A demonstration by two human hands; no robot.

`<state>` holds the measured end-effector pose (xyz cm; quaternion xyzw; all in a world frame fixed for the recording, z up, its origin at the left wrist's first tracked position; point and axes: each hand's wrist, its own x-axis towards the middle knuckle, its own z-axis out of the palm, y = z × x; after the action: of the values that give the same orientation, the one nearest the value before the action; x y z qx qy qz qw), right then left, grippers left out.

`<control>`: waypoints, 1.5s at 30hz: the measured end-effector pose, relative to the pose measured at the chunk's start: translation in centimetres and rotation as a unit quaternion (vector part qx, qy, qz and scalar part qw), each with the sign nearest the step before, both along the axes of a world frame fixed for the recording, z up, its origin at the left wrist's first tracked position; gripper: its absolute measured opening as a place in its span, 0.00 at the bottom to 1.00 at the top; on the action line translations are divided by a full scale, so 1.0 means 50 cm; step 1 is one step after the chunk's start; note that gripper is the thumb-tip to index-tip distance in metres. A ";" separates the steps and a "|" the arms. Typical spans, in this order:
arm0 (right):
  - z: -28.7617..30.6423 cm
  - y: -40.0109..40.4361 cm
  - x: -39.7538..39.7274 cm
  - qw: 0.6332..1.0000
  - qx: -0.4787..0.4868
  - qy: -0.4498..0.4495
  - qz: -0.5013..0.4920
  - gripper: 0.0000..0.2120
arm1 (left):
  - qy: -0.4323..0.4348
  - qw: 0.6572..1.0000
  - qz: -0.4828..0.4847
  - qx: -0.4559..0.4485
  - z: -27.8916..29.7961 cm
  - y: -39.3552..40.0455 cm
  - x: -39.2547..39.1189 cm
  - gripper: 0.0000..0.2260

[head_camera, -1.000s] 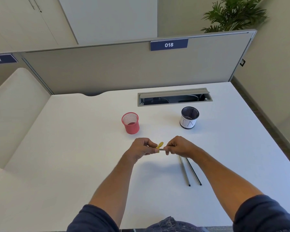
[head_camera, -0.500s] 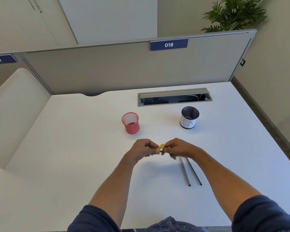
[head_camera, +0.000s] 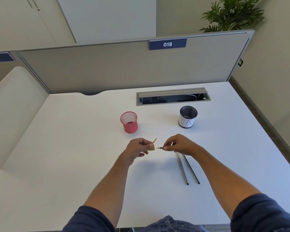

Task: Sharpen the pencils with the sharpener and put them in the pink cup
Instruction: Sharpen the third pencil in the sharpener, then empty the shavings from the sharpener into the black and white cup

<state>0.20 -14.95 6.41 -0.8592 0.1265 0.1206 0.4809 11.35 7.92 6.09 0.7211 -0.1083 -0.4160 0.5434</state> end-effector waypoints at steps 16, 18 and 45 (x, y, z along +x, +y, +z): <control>-0.031 -0.056 -0.059 0.983 -0.018 0.022 -0.181 0.04 | 0.005 1.000 0.021 -0.005 -0.009 0.001 0.000 0.05; -0.038 -0.057 -0.066 0.981 -0.036 0.030 -0.187 0.05 | 0.005 1.000 0.023 -0.004 -0.010 0.001 -0.001 0.05; -0.112 0.008 -0.114 0.937 -0.278 0.124 -0.171 0.08 | 0.056 0.997 0.037 -0.027 -0.030 -0.002 -0.016 0.06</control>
<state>-5.51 -14.57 0.81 -0.9024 0.3586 0.1018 0.2163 10.55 7.81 4.60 0.6855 -0.0618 -0.4321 0.5827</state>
